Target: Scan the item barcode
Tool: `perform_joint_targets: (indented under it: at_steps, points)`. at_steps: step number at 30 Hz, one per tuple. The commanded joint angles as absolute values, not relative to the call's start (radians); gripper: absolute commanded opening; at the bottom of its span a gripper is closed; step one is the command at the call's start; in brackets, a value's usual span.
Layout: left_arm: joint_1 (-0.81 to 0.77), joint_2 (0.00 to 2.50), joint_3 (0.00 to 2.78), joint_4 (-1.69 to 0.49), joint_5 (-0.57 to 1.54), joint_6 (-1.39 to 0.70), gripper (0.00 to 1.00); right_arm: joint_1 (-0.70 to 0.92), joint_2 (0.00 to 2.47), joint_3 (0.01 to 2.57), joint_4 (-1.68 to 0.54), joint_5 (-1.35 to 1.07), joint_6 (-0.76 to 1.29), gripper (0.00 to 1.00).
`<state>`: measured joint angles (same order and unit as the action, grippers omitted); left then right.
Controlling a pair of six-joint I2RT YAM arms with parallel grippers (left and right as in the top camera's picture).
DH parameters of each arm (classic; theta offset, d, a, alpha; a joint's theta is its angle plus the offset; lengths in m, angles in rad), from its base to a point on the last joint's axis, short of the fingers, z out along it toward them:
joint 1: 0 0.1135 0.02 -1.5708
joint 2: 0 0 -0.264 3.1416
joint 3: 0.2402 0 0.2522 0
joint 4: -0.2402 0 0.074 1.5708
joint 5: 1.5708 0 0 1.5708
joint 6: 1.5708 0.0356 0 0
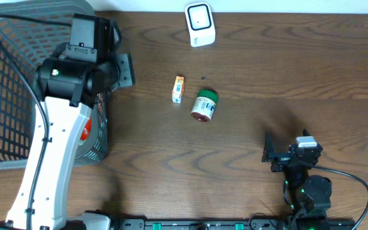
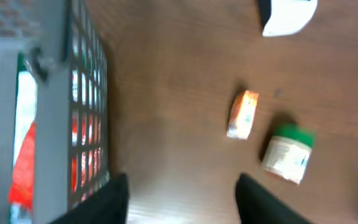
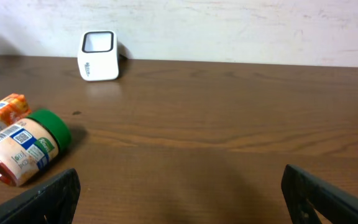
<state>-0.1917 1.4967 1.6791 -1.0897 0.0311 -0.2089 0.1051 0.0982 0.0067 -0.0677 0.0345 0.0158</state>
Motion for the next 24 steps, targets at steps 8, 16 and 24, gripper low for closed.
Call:
perform_joint_targets:
  at_steps: [8, 16, 24]
  points:
    - [-0.192, 1.576, 1.642, -1.128, -0.137, -0.184, 0.52, 0.1, 0.097, 0.006, -0.071, 0.043, 0.029, 0.99]
    - [-0.188, 1.578, 1.642, -1.132, -0.32, -0.184, 0.53, 0.1, 0.097, 0.006, -0.071, 0.043, 0.029, 0.99]
    - [-0.095, 1.583, 1.642, -1.102, -0.334, -0.185, 0.53, 0.1, 0.097, 0.006, -0.071, 0.043, 0.029, 0.99]
